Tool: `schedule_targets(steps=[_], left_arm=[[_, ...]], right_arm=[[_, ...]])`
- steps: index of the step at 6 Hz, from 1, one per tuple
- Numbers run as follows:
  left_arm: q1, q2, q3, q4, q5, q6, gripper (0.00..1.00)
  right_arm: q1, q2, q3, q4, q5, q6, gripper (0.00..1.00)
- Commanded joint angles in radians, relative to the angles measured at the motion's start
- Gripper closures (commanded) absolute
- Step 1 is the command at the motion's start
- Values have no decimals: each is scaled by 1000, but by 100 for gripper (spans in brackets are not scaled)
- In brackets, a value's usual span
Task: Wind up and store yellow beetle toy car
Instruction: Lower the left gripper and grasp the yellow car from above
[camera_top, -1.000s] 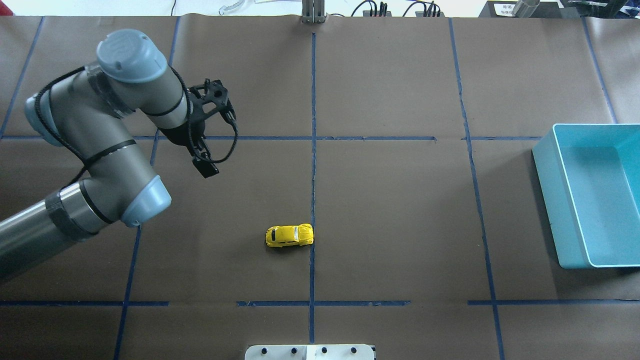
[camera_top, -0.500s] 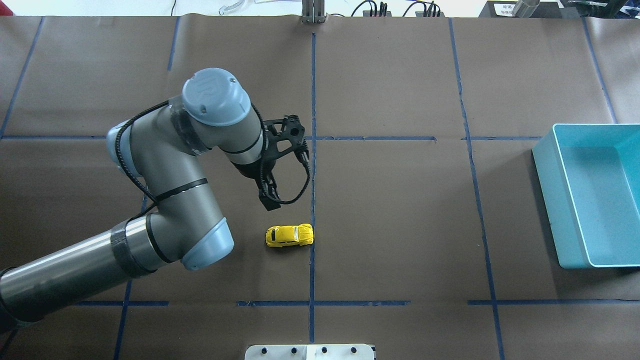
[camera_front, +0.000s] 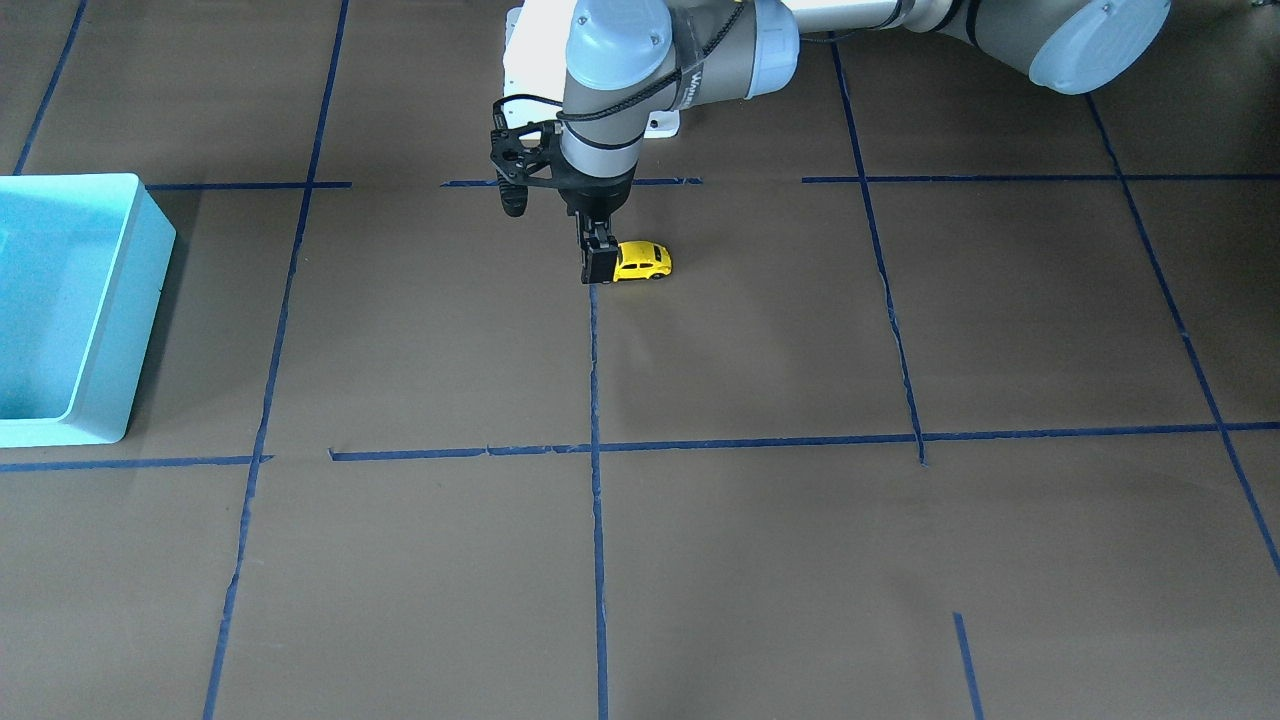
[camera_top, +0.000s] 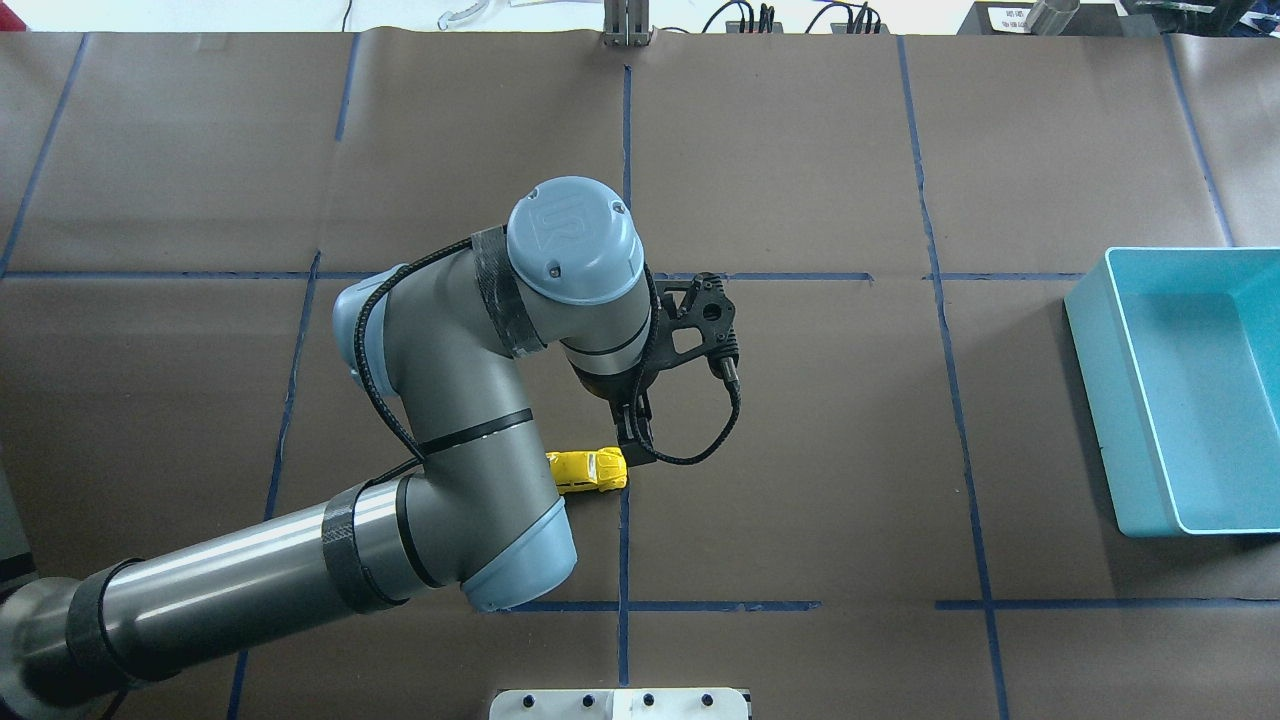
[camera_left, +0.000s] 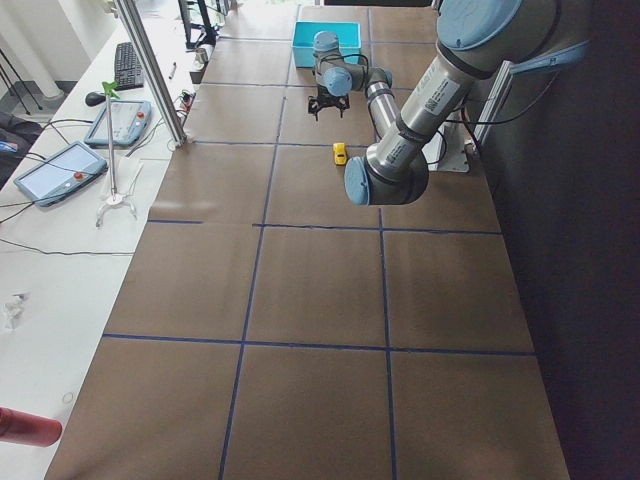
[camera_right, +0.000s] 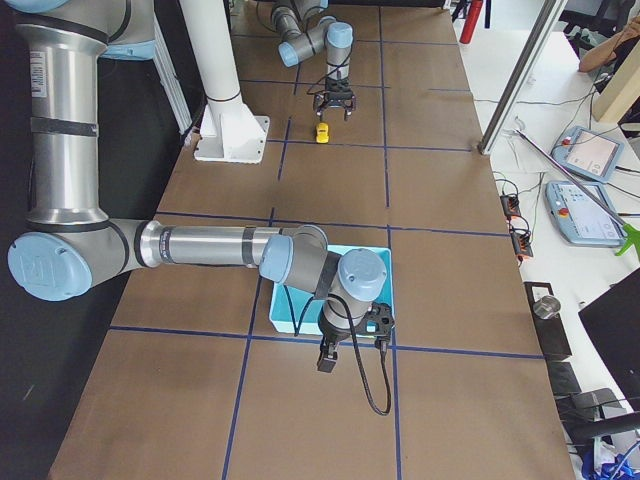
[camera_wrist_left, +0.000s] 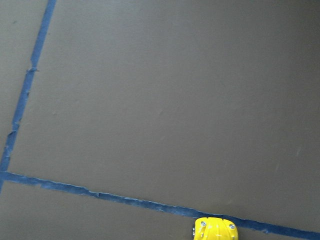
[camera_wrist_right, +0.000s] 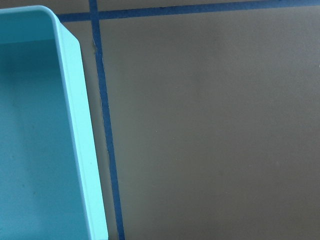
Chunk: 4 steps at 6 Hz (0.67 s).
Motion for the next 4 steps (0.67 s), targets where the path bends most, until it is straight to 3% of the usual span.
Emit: schedule_targets(steps=[1, 2, 4], left_arm=[[38, -61, 64, 100, 9, 5, 0], [61, -68, 81, 105, 102, 7, 0], [78, -68, 128, 120, 170, 69, 0]], right_arm=[[0, 0, 0, 1, 0, 0, 0], [0, 0, 0, -1, 0, 0, 0], [0, 0, 0, 1, 0, 0, 0]])
